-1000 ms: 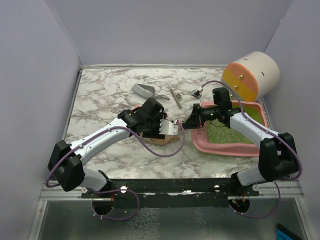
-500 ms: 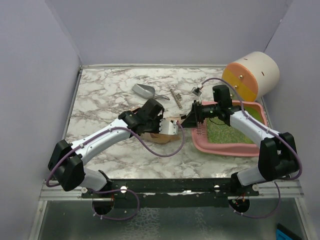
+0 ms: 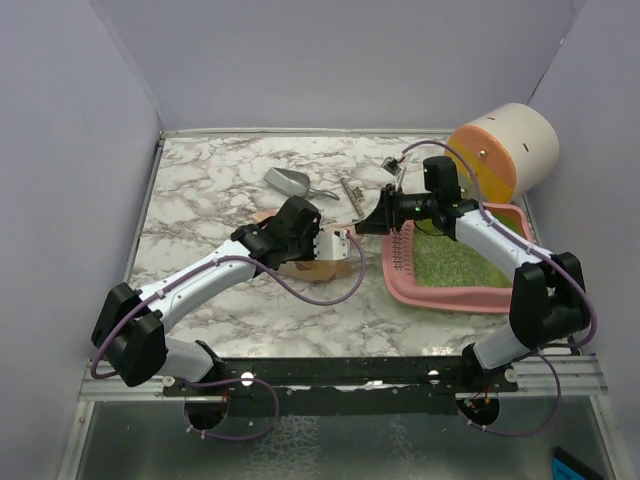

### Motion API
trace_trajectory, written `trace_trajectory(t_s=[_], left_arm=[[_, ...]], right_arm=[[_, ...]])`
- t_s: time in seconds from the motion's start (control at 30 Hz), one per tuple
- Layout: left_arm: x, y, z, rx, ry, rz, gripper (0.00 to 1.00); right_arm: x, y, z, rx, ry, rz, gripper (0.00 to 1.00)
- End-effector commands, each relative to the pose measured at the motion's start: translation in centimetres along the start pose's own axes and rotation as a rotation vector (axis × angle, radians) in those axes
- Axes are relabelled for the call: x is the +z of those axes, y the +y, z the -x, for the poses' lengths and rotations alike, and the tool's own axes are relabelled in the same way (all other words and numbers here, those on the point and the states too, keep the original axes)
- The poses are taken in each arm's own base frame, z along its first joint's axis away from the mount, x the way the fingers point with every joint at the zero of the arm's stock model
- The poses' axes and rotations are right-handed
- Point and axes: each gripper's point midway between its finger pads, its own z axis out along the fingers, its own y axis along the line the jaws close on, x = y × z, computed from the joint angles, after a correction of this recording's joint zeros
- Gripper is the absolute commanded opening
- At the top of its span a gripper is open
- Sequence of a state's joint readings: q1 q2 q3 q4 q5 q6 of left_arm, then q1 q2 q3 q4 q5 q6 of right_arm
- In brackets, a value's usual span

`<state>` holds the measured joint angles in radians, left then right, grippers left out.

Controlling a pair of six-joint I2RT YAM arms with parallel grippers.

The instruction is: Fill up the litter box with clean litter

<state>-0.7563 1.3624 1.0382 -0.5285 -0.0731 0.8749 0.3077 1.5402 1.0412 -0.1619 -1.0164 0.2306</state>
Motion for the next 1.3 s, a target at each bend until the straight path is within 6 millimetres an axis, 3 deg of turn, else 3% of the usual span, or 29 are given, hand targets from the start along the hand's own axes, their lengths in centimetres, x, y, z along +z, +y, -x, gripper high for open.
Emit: trace_trajectory(t_s=[0.0,0.07,0.17,0.2,0.33,0.47,0.67,0.9,1.13,1.27], left_arm=[[-2.4,5.0,2.5,-0.083,-0.118,0.214,0.0],[-2.6,5.2,2.7,-0.082,-0.131,0.224,0.0],[-2.7,5.3,2.6,-0.081,-0.132,0.233,0.0],[-2.8,5.3,2.6,-0.078,-0.134,0.234,0.0],[-3.8,5.7,3.0,-0.078,-0.161,0.261,0.0],[-4.5,5.8,3.1,-0.068,-0.17,0.266,0.0],[-5.0,6.1,4.3,-0.075,-0.226,0.259,0.0],[-6.4,5.9,8.5,-0.083,-0.427,0.26,0.22],[-5.3,2.6,11.4,0.032,-0.408,0.184,0.28],[-3.9,1.5,11.1,0.064,-0.343,0.151,0.33]], right_arm=[[0.7,-1.6,0.8,-0.006,-0.027,-0.052,0.35],[1.0,-2.2,1.0,0.007,-0.031,-0.063,0.31],[1.3,-2.9,1.2,0.022,-0.022,-0.081,0.03],[1.3,-3.4,1.1,0.036,-0.012,-0.108,0.01],[1.0,-5.7,0.6,0.057,0.054,-0.231,0.01],[-0.1,-6.5,0.2,0.032,0.102,-0.316,0.01],[-0.7,-5.5,0.4,0.001,0.107,-0.312,0.01],[-0.3,-4.3,0.8,0.008,0.091,-0.238,0.01],[-0.2,-3.4,1.1,0.006,0.081,-0.197,0.01],[-0.3,-2.9,1.5,-0.003,0.069,-0.188,0.05]])
